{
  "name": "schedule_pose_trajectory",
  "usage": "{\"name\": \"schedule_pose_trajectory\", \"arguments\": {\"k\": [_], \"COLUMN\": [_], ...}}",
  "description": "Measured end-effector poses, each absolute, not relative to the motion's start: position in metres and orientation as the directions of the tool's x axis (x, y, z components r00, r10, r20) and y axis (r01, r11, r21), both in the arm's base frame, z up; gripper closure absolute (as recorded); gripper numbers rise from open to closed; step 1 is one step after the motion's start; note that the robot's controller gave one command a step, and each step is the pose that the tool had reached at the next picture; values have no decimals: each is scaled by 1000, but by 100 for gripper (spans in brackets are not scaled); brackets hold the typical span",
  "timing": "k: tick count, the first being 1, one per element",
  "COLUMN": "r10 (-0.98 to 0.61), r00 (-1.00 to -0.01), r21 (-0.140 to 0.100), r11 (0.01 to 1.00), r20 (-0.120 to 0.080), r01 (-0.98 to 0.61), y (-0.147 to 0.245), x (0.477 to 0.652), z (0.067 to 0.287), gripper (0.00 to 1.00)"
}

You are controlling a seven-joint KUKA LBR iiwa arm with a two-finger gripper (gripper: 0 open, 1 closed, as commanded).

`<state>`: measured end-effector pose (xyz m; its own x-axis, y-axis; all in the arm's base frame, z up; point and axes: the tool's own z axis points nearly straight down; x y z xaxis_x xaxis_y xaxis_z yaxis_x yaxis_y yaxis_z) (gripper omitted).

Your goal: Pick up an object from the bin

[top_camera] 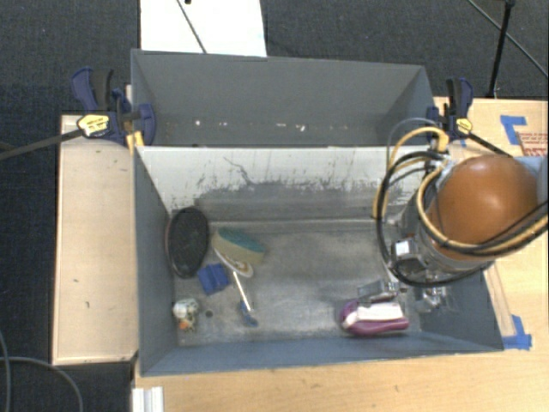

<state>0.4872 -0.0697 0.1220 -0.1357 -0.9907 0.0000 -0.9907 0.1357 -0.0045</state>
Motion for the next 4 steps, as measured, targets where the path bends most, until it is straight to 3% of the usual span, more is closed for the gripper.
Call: {"name": "schedule_pose_trajectory", "arguments": {"k": [1, 2, 3, 4], "r10": [-953, -787, -792, -794], "r00": [303, 617, 611, 608], "r21": [1, -1, -4, 3], "r11": [-303, -617, -611, -608], "r20": [-1, -1, 2, -2], "r01": [-953, -787, -792, -794], "y": [-44, -4, -3, -4], "x": [487, 483, 485, 482], "z": [74, 75, 78, 75], "gripper": [0, 0, 100, 0]}}
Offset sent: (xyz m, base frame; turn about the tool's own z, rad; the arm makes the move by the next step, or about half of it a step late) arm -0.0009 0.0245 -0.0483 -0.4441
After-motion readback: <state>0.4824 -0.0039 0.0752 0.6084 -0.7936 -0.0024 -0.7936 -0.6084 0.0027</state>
